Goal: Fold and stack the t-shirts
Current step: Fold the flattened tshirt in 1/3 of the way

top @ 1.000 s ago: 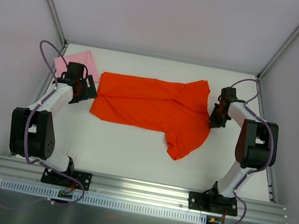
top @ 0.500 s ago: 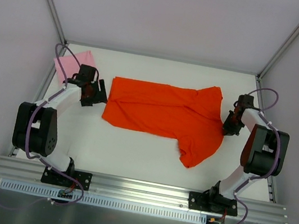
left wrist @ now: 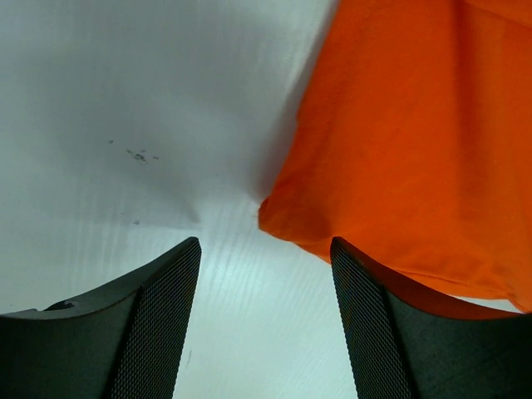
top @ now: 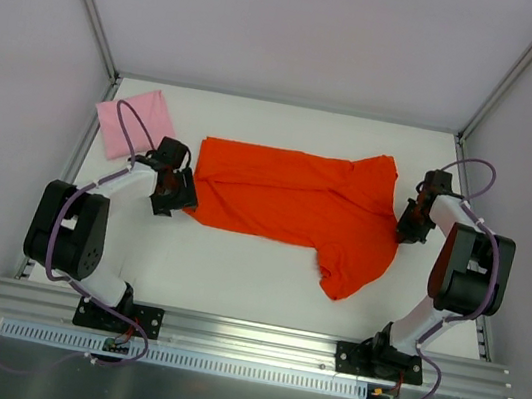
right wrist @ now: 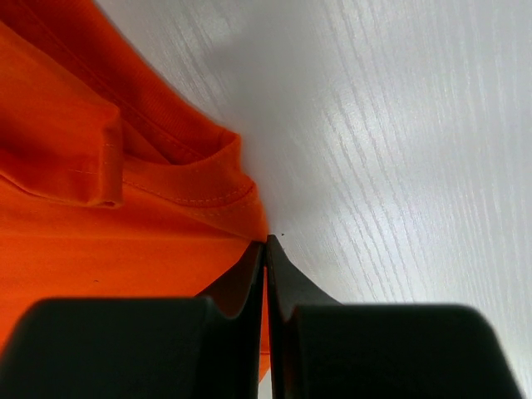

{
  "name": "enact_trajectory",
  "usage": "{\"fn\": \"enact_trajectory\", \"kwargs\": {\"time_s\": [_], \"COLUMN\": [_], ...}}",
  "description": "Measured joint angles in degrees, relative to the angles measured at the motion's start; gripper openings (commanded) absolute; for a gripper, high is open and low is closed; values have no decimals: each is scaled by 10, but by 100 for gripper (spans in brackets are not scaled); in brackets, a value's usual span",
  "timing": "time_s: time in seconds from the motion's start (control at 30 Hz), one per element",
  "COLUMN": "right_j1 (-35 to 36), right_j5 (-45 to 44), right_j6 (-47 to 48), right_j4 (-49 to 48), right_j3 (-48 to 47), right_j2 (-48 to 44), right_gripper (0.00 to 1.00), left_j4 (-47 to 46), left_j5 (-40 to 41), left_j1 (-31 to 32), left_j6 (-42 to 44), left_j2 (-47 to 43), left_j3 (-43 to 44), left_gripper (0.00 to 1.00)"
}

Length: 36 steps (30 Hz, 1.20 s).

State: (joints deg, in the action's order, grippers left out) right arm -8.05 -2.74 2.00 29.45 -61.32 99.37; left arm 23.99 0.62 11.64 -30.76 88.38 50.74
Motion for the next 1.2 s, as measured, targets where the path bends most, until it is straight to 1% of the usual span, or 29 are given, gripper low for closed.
{"fn": "enact_trajectory", "kwargs": {"time_s": [0.07,0.17,0.23,0.27,0.43,0.47,0.73,0.93,1.2], "right_j1": [0,0,0,0,0,0,-9,-33,-34], "right_j5": [1,1,1,1,1,0,-1,-1,-5], "right_j6": [0,0,0,0,0,0,0,0,1], "right_j4": [0,0,0,0,0,0,0,4,6], "right_j3": [0,0,0,0,0,0,1,10,27], "right_j2": [0,0,0,0,0,0,-2,-26,-42], "right_gripper": [1,1,1,1,1,1,1,1,1], "left_j4": [4,-1,-14,-21,-38,-40,-33,-5,34], "left_j5": [14,14,12,11,7,5,-2,-7,-3], "left_j1": [0,0,0,0,0,0,9,16,16], "left_j6": [-8,-18,-23,-26,-32,-31,-32,-32,-41], "left_j2": [0,0,5,8,17,17,0,-39,-102], "left_j3": [-8,-12,-12,-12,-15,-16,-31,-39,-74], "left_gripper": [63,59,52,42,15,0,0,0,0]}}
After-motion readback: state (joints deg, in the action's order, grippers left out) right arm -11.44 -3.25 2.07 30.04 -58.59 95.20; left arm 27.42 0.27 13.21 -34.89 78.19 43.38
